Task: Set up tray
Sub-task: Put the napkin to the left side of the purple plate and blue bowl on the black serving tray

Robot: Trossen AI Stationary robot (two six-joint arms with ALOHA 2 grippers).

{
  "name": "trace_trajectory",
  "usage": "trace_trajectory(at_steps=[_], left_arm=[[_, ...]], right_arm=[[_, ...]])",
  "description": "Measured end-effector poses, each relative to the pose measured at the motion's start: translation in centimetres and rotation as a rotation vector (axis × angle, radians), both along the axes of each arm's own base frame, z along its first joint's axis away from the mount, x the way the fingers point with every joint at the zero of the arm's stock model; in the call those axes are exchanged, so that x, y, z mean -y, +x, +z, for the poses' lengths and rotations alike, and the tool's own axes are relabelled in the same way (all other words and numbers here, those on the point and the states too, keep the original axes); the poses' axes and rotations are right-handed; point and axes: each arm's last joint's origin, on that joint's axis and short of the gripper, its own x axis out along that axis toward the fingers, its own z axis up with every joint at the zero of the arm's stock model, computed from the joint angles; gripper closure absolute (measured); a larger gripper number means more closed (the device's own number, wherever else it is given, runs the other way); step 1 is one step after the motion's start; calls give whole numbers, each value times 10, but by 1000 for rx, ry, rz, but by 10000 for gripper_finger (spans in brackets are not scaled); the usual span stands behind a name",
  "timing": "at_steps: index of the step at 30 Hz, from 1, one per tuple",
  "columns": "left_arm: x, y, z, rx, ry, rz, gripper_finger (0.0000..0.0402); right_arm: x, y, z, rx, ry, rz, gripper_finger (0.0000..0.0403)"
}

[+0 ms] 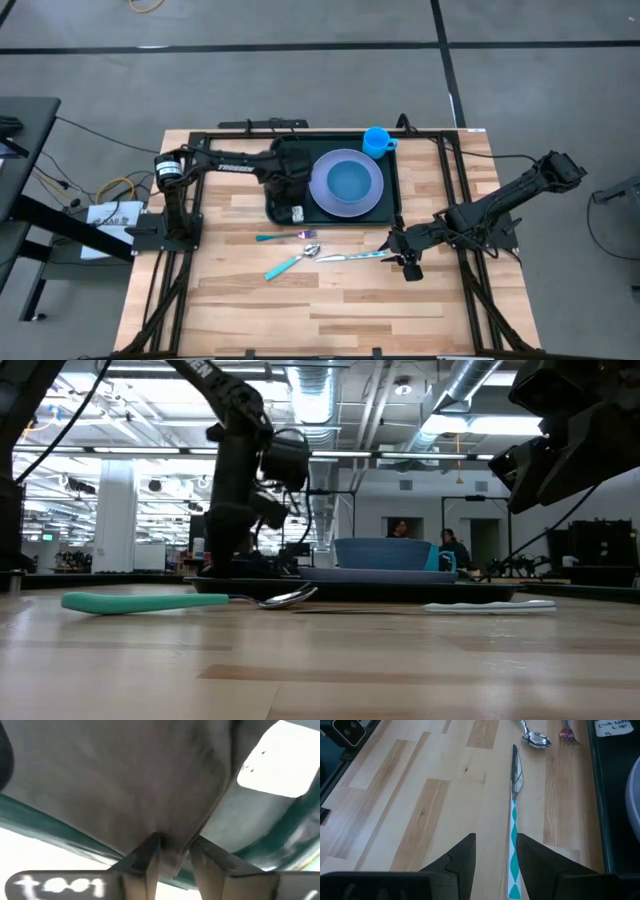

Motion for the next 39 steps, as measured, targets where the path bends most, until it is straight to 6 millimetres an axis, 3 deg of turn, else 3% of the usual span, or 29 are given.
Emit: trace_trajectory(at_steps=[4, 13, 23, 39], left_arm=[[3, -5, -8, -16, -38, 0, 272], [2, 0, -2, 16, -54, -16, 220], [1, 11, -1, 158, -114, -7, 218], [-3, 8, 13, 188, -53, -12, 218]], right_arm=[[0, 0, 0, 0, 0, 0, 272], [0, 0, 0, 0, 0, 0, 272], [0, 0, 0, 0, 0, 0, 272], [0, 0, 0, 2, 0, 1, 272]])
